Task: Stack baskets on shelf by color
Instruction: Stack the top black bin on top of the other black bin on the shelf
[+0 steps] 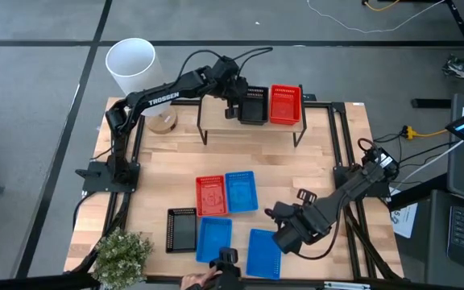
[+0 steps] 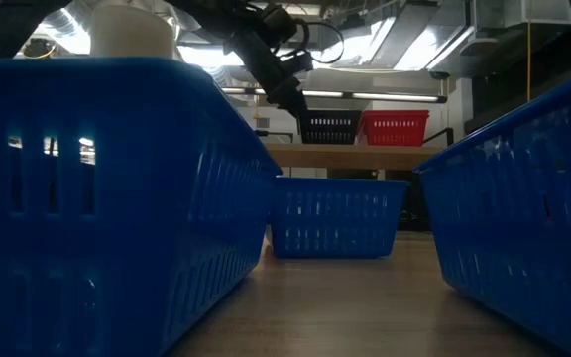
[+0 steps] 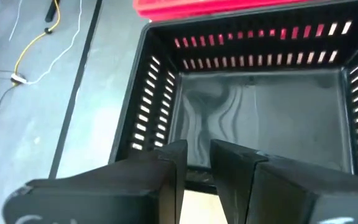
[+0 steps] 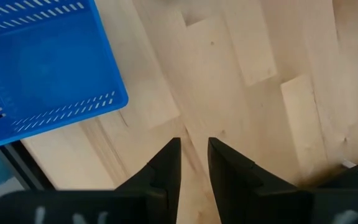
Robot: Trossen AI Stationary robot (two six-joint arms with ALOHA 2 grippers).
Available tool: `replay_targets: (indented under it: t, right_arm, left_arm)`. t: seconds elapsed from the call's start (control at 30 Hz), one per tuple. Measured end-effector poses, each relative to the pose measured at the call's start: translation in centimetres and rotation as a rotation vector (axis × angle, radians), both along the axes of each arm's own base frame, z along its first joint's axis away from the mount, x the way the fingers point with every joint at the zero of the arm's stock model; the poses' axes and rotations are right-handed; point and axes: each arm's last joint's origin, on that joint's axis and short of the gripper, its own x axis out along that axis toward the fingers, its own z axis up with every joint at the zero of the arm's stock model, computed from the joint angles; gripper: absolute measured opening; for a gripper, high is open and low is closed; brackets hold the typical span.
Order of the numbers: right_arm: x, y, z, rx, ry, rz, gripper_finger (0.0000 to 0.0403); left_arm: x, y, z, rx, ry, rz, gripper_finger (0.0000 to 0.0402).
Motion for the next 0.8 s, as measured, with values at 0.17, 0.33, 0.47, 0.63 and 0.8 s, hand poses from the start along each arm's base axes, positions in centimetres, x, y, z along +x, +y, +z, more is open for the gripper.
replay_targets:
  t: [0.17,0.33,0.47,0.63,0.8]
  right_arm:
    - [-0.2,0.3,0.0,0.002,-0.003,0.009,0.0079]
    - [-0.2,0.3,0.0,0.003,-0.005,-0.003,0.0079]
    - [-0.2,0.3,0.0,0.003,-0.006,-0.003,0.0079]
    - [-0.1,0.4,0.0,0.007,-0.011,-0.003,0.0079]
    - [-0.1,0.5,0.0,0.014,-0.02,-0.002,0.0079]
  left_arm:
    - [-0.1,-0.2,-0.2,-0.005,0.024,0.013,0.0063]
    - [0.3,-1.0,0.1,0.01,0.024,0.008,0.0063]
    - [0.2,-1.7,0.8,0.034,0.021,0.013,0.0063]
    - [0.2,-2.2,1.5,0.082,0.023,0.055,0.0063]
    - [-0.5,-1.7,2.0,0.141,0.052,0.106,0.0063]
